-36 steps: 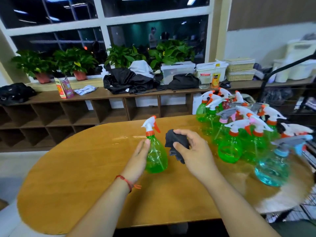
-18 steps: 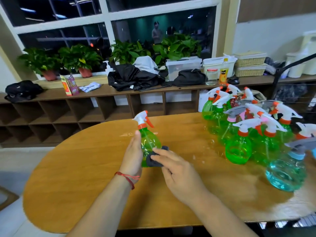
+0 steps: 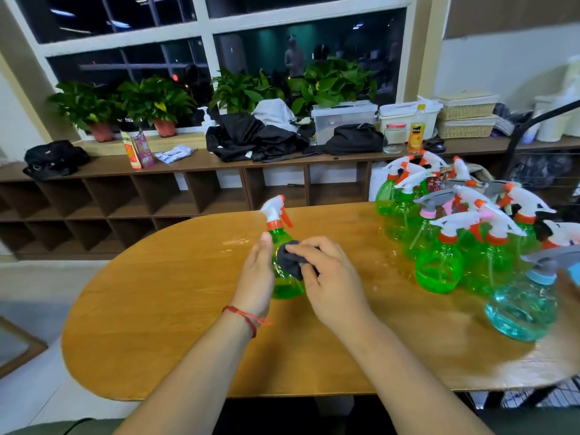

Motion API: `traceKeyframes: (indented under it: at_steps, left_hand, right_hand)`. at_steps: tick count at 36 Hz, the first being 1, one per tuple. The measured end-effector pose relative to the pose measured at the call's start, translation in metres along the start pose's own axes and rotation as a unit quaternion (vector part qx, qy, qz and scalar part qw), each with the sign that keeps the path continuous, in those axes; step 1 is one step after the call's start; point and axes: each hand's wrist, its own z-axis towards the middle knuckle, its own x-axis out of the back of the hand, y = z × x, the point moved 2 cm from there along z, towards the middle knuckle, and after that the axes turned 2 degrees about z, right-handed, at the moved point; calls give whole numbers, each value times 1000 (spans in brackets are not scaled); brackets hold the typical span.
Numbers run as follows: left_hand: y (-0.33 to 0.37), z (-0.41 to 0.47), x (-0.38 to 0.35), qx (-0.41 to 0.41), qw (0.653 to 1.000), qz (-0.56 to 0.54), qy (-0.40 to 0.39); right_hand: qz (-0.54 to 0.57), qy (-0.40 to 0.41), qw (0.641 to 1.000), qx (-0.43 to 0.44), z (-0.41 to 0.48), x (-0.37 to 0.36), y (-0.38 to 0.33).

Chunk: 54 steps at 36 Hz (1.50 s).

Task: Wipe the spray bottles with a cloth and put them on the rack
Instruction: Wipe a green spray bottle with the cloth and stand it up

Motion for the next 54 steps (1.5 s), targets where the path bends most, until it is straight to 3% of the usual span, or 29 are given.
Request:
traceKeyframes:
  at_steps: [3, 7, 12, 16, 25, 30, 34, 38, 44, 54]
  left_hand:
    - [2, 8, 8, 49, 994, -93, 19]
    - [5, 7, 7, 106, 988, -113, 14]
    - [0, -2, -4, 28, 999, -7, -22]
    - [7, -13, -15, -16, 999, 24, -40]
    - [24, 5, 6, 76, 993, -78, 52]
    - [20, -2, -1, 99, 993, -59, -3]
    - [13, -13, -17, 94, 989, -91, -70]
    - [18, -17, -24, 63, 984, -147, -80]
    - [16, -14, -21, 48, 984, -170, -37]
    - [19, -14, -18, -22, 996, -90, 5]
  right_hand:
    - [23, -26, 999, 12, -19, -5, 4]
    - [21, -30, 999, 24, -25, 1, 2]
    - [29, 19, 999, 8, 7, 12, 1]
    - [40, 4, 999, -9, 32, 18, 3]
    - [34, -30, 999, 15, -11, 4, -2]
    - [46, -17, 999, 13, -13, 5, 1]
    - [21, 3, 1000, 3, 18, 17, 3]
    - [49, 13, 999, -9, 40, 19, 2]
    - [74, 24, 997, -29, 43, 21, 4]
    - [48, 37, 998, -18, 35, 14, 0]
